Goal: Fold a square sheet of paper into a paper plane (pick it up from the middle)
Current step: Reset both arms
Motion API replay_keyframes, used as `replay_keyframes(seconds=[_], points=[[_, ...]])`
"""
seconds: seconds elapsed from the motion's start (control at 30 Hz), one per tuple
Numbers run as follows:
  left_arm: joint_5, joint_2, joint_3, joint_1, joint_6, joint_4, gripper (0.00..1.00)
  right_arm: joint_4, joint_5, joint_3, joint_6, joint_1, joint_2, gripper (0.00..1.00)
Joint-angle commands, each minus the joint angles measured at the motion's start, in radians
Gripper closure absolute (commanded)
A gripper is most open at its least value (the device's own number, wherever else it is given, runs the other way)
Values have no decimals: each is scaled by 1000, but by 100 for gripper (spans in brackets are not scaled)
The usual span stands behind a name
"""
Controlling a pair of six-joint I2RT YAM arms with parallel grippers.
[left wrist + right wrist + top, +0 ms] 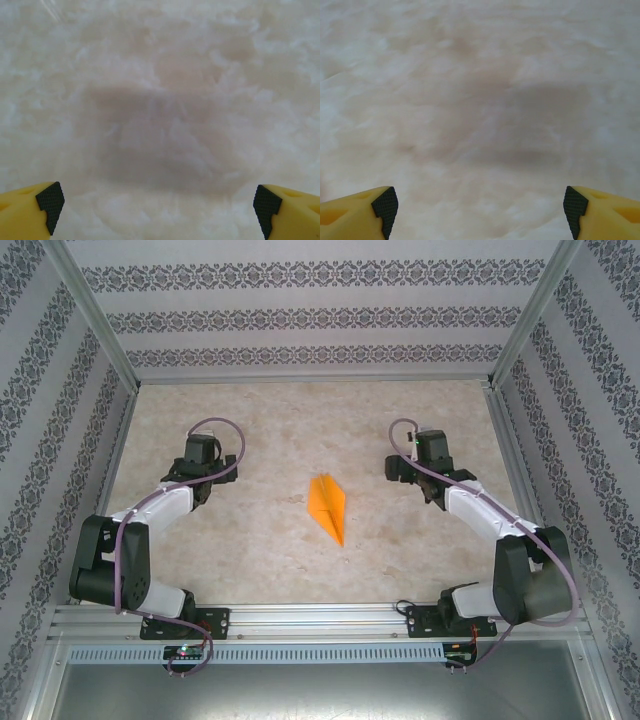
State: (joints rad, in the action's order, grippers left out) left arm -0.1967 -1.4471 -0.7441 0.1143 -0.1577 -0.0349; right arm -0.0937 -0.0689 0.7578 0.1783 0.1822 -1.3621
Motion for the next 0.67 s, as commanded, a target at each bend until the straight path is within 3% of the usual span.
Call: replay_keyframes(seconds=[0.0,0.1,0.2,0.3,0.63], points=[[-8,-25,51,-32,55,-185,0,225,-59,-49,-72,-49,24,12],[-33,-65,64,-34,81,-247,0,374,-58,-110,-117,-69,20,3],[-60,-90,67,-36,101,-280,0,429,-116,-124,-151,-86,-26,3],[-73,-109,66,-36,112,-306,0,483,-52,-145,-153,-118,-57,2],[-34,-139,40,-45,122,-281,0,528,-38,-166,-150,-128,-74,3]])
